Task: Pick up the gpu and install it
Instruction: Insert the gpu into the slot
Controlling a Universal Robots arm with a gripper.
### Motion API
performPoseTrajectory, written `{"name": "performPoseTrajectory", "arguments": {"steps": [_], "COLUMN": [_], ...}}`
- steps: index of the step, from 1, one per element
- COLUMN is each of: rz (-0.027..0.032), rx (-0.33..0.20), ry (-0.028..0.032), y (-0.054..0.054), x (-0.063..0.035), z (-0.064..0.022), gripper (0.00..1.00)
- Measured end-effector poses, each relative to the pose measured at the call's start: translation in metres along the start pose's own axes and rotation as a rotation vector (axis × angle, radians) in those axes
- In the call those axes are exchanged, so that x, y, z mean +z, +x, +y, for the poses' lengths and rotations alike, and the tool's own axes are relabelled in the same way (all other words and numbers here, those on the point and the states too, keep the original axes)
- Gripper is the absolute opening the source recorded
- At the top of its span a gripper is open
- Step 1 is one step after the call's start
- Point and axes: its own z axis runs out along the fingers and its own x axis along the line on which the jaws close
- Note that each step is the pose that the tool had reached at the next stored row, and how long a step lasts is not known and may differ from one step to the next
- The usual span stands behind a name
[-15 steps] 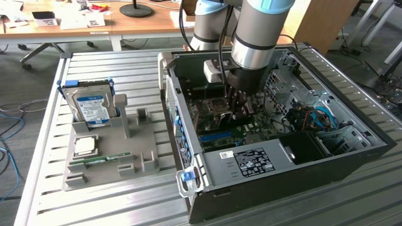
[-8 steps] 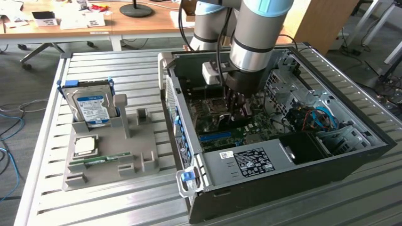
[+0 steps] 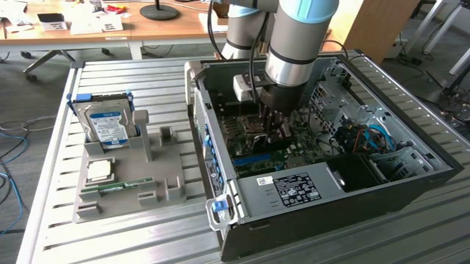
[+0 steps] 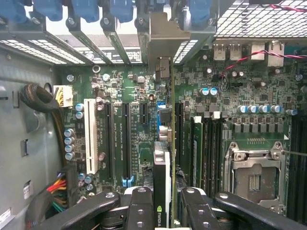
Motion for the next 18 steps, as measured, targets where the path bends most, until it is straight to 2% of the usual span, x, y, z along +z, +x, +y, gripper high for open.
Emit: {"name": "performPoseTrajectory", "arguments": {"steps": [18], "rz": [0.0004], "rx": [0.001], "ry": [0.0001], "y": [0.0023], "x": [0.0011], "z": [0.004], "gripper": [0.27]}}
